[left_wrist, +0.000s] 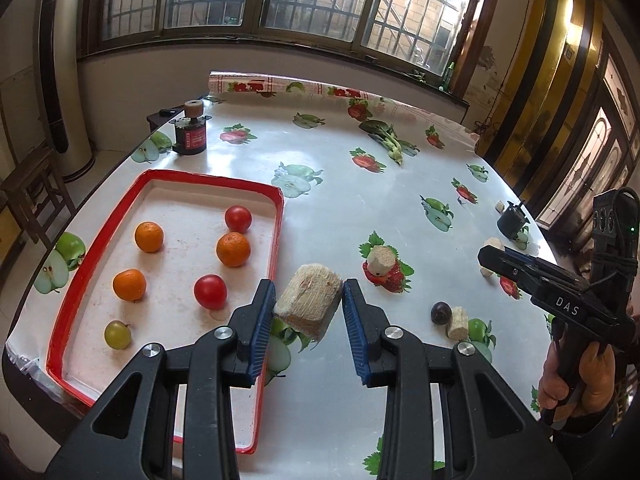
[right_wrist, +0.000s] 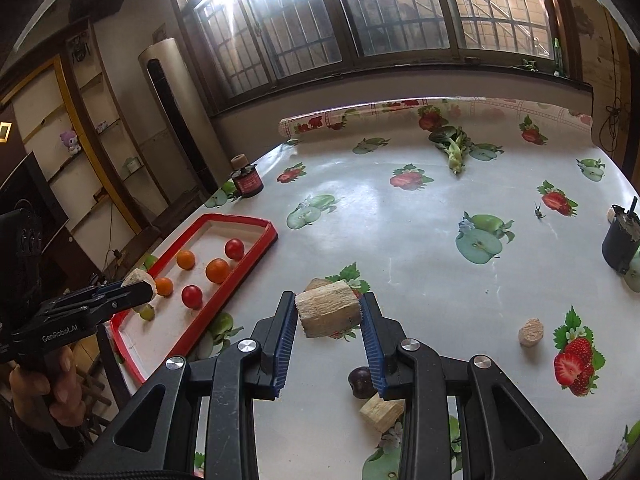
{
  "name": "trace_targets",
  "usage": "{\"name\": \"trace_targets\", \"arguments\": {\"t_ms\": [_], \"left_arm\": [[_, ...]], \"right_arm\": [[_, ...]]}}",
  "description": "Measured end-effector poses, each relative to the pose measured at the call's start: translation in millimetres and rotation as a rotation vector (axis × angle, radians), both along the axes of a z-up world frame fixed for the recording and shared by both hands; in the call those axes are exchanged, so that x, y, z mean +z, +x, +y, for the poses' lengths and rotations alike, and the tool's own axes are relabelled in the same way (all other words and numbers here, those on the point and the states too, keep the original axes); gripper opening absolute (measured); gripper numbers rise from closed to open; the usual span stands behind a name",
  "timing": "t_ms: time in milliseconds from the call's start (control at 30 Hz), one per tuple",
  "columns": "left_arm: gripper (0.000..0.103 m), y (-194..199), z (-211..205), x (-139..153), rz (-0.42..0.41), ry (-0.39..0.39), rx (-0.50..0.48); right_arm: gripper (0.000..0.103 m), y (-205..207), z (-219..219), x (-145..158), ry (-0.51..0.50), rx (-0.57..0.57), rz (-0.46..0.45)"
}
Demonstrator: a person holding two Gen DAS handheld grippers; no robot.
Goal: Organize fruits
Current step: 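Carry both beige blocks into the red tray and open both grippers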
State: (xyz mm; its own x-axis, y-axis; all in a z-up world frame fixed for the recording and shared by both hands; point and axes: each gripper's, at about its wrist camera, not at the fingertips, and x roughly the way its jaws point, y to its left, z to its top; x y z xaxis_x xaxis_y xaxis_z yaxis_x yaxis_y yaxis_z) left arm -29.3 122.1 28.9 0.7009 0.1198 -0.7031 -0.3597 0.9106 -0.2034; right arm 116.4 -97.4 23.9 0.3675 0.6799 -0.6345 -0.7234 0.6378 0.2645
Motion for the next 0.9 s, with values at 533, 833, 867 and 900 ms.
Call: {"name": "trace_targets", "arguments": {"t_ms": [533, 833, 867, 900], "left_arm": [[0.032, -45, 40, -3, -0.012, 0.048, 0.144], [0.032, -68, 78, -14, -0.005, 0.018, 0.220], [0.032, -70, 82, -15, -0.005, 0.015, 0.226], [0.032, -72, 85, -15, -0.006, 0.012, 0.232]], "right_arm": [[0.032, -46, 55, 23, 0.048, 0.114, -0.047], [0.032, -63, 101, 16, 0.022, 0.191, -0.043], [0.032, -64, 105, 14, 0.021, 0.196, -0.041], [0.032, -64, 109, 13, 0.020, 0.200, -0.038]]}}
